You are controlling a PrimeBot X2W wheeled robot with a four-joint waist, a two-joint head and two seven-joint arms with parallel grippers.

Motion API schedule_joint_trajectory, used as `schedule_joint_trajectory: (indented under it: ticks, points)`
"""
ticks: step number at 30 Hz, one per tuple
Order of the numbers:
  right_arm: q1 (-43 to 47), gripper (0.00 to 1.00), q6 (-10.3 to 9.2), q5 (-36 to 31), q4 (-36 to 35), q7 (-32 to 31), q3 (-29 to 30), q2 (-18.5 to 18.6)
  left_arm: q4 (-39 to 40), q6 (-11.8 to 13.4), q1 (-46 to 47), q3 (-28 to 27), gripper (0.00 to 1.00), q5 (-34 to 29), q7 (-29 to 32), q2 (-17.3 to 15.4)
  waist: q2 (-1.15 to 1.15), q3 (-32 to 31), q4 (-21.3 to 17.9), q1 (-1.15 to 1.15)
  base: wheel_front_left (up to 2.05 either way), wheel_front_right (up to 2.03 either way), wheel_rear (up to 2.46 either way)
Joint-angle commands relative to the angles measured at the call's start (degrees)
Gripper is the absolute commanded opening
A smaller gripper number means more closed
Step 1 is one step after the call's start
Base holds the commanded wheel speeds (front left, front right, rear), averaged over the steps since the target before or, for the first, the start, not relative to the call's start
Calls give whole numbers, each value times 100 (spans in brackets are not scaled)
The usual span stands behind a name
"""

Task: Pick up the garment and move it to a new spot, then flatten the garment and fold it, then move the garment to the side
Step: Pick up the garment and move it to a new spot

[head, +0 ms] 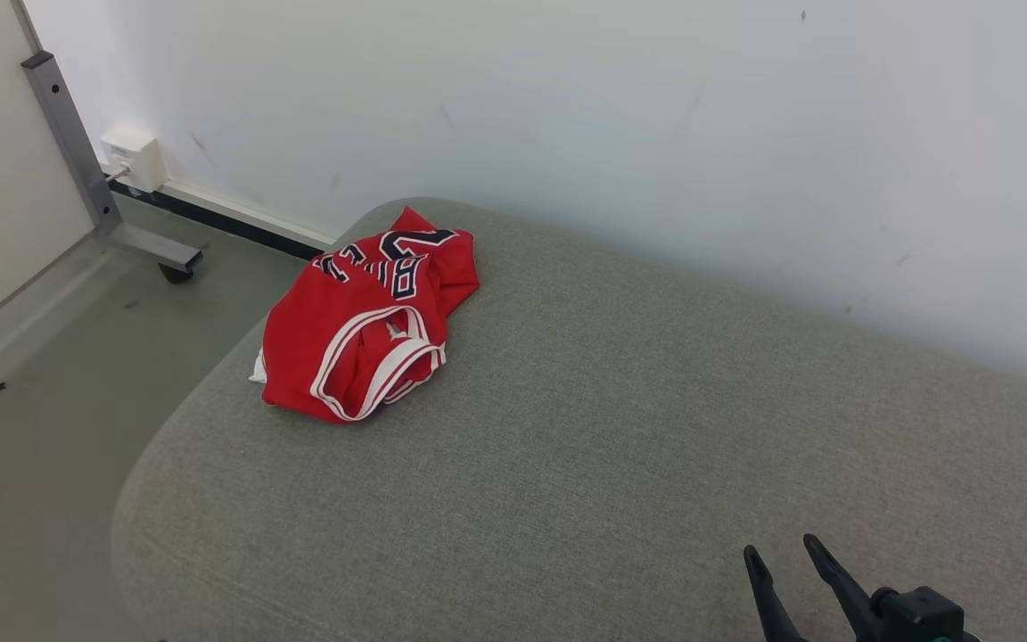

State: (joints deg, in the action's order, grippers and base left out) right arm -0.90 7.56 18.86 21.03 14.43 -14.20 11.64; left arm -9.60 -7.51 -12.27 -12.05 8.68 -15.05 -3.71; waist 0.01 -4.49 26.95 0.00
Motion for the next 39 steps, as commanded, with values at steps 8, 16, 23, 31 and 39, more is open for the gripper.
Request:
schedule_joint_trajectory:
  ticks: [8, 16, 23, 31, 39]
  points:
    - [84, 100, -16, 15, -63, 22, 33, 13, -241, 5, 457, 118, 100, 54, -18, -228, -1, 55, -100, 0, 0, 0, 0]
    - [-196, 100, -16, -94, -396, -214, -13, 214, -831, 5, 1559, 189, 100, 325, 0, -434, -1, 703, -551, 0, 0, 0, 0]
    - [-529, 100, -16, -194, -865, -494, -107, 558, -1373, 5, 2580, 181, 100, 835, 373, -568, -1, 1520, -1057, 0, 0, 0, 0]
    - [-1046, 100, -16, -359, -1742, -871, 27, 942, -1749, 6, 4005, 241, 100, 1593, 977, -1048, -1, 2827, -1565, 0, 0, 0, 0]
    - [-1125, 100, -16, -500, -2348, -1039, 224, 1036, -2103, 30, 5124, 25, 100, 2530, 2206, -1444, -1, 3681, -1776, 0, 0, 0, 0]
